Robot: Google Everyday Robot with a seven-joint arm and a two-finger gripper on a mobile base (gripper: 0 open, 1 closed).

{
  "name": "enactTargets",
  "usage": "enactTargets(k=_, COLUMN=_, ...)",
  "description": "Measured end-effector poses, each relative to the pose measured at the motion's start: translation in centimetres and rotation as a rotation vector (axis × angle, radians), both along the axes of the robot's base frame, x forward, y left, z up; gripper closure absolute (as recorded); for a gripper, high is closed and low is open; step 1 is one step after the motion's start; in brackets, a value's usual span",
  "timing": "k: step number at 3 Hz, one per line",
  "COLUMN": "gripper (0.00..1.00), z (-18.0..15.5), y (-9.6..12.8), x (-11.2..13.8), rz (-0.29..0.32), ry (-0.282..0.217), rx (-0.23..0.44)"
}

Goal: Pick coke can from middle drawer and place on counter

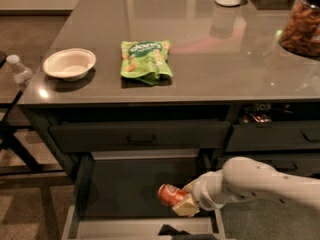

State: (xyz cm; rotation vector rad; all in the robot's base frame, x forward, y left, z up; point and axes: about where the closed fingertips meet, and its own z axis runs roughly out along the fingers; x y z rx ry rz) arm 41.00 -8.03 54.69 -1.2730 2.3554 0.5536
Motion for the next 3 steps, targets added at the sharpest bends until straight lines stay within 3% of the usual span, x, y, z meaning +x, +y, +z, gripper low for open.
enactTargets(k=1, gripper=1.00, z=0.8, y=-0.3, x=0.2, rz=-0.004, ry=-0.019, rx=-0.010)
enactTargets(k=2, gripper=1.00, z=2.5, y=-0.4, x=1.7, rz=-0.061, ry=-0.045, rx=0.009)
enactTargets(k=3, gripper=1.00, z=6.7, y=-1.9, x=3.3, rz=-0.132, ry=-0.107, rx=0.024)
